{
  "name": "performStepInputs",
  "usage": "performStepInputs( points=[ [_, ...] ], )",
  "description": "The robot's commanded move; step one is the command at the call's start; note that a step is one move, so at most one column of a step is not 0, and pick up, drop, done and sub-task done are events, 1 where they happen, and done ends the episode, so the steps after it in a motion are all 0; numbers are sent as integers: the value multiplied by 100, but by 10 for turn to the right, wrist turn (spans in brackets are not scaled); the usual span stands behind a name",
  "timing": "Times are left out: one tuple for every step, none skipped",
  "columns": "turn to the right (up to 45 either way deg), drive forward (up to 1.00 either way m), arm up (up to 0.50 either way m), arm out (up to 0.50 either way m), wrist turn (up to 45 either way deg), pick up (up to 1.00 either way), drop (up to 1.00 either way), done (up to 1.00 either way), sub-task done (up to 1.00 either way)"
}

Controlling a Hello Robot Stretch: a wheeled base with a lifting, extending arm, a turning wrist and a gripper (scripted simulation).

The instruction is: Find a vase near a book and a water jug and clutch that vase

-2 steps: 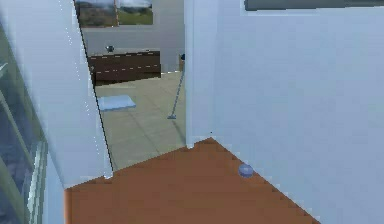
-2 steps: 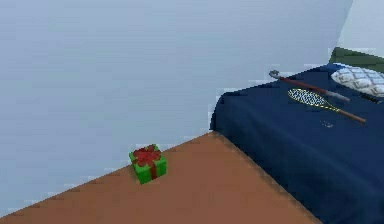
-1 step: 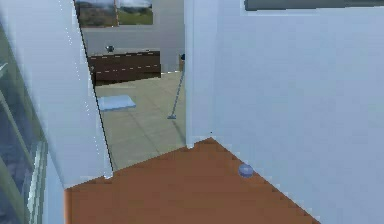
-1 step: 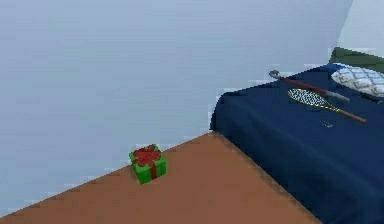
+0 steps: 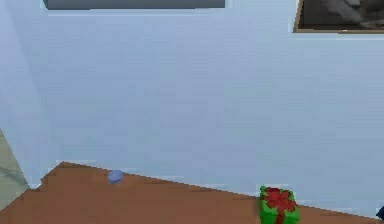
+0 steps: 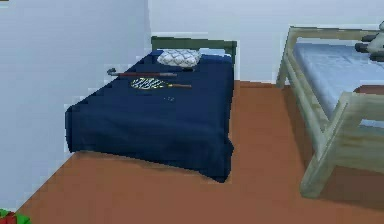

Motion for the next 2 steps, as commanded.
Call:
performStepInputs(
  points=[
    [120,0,0,0,0,0,0,0,0],
    [0,10,0,0,0,0,0,0,0]
  ],
)
